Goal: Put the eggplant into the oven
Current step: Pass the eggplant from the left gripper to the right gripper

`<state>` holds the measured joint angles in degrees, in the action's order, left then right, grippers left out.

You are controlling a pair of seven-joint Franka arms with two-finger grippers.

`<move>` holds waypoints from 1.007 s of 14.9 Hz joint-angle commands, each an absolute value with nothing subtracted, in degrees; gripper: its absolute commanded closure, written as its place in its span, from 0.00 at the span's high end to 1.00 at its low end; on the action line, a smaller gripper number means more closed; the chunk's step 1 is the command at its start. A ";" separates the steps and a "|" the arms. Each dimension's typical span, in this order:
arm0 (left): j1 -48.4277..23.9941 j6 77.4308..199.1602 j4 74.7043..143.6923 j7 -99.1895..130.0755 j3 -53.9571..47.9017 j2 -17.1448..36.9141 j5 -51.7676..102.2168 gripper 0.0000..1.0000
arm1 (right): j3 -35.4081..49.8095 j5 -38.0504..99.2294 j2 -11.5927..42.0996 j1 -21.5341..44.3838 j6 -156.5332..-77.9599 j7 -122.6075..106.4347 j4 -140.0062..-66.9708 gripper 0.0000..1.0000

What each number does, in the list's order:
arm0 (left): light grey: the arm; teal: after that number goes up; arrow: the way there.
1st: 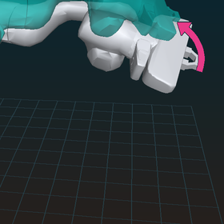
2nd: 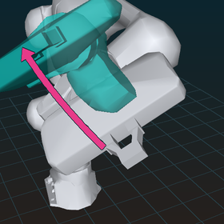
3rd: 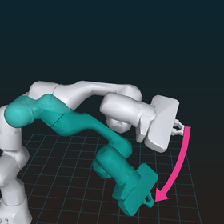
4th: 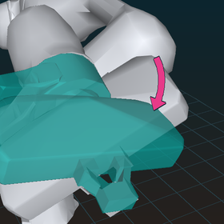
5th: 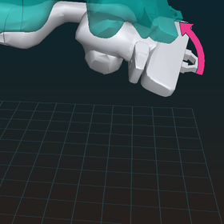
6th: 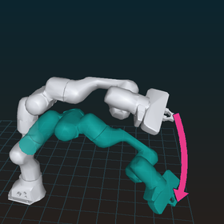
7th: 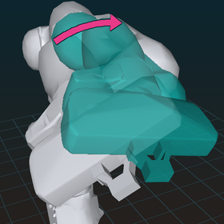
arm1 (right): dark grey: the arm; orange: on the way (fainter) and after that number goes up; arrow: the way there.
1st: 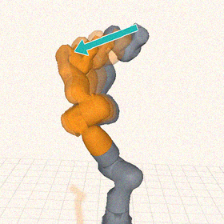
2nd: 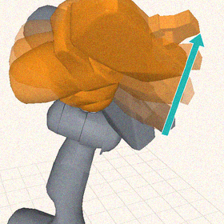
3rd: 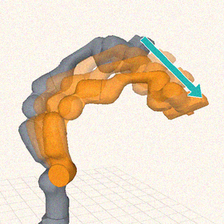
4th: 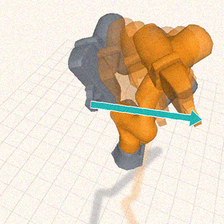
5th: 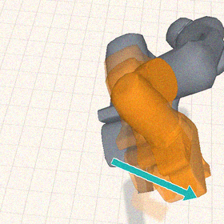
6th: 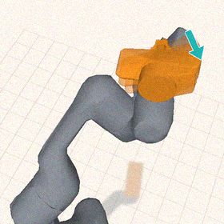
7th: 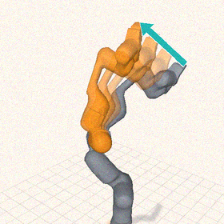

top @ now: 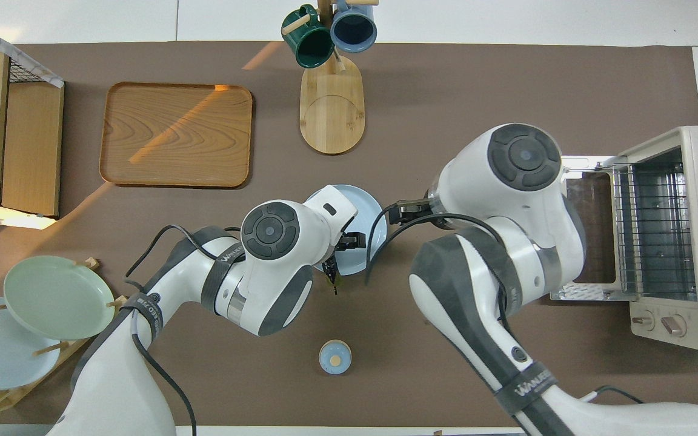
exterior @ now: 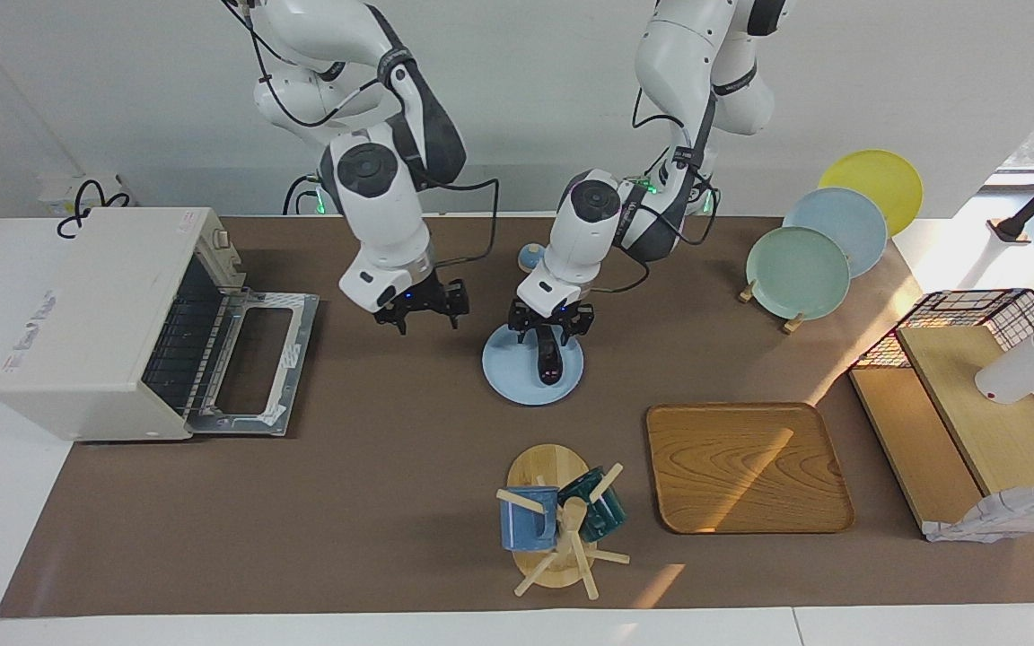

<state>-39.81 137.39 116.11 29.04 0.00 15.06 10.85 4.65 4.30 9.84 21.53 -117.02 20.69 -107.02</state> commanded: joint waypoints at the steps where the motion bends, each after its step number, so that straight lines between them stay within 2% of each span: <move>1: -37.02 131.50 115.50 26.02 1.23 10.82 11.87 1.00 | 4.48 2.81 11.78 21.18 -116.02 21.88 -104.50 1.00; 6: -26.21 117.98 105.14 17.16 1.32 9.84 11.34 1.00 | 4.57 2.81 12.48 21.27 -119.26 22.41 -105.03 1.00; 7: -23.58 115.86 103.20 15.14 1.41 9.76 10.64 1.00 | 4.57 2.73 13.00 23.53 -119.01 23.89 -103.90 1.00; 8: -20.77 114.10 101.53 13.20 1.32 9.67 9.24 1.00 | 4.31 2.46 15.62 27.47 -118.92 28.43 -101.36 1.00; 11: -14.34 108.91 97.57 5.56 1.41 9.49 5.63 1.00 | 4.48 -6.66 29.31 34.61 -114.01 43.73 -83.29 1.00; 15: -11.07 104.95 96.50 2.64 1.32 6.60 2.39 1.00 | 5.27 -6.68 32.60 36.99 -117.94 46.66 -80.60 1.00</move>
<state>-11.51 108.05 96.80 3.35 1.93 8.73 5.32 4.54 -5.85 29.80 36.87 -117.59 45.20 -84.74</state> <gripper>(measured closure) 0.000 0.000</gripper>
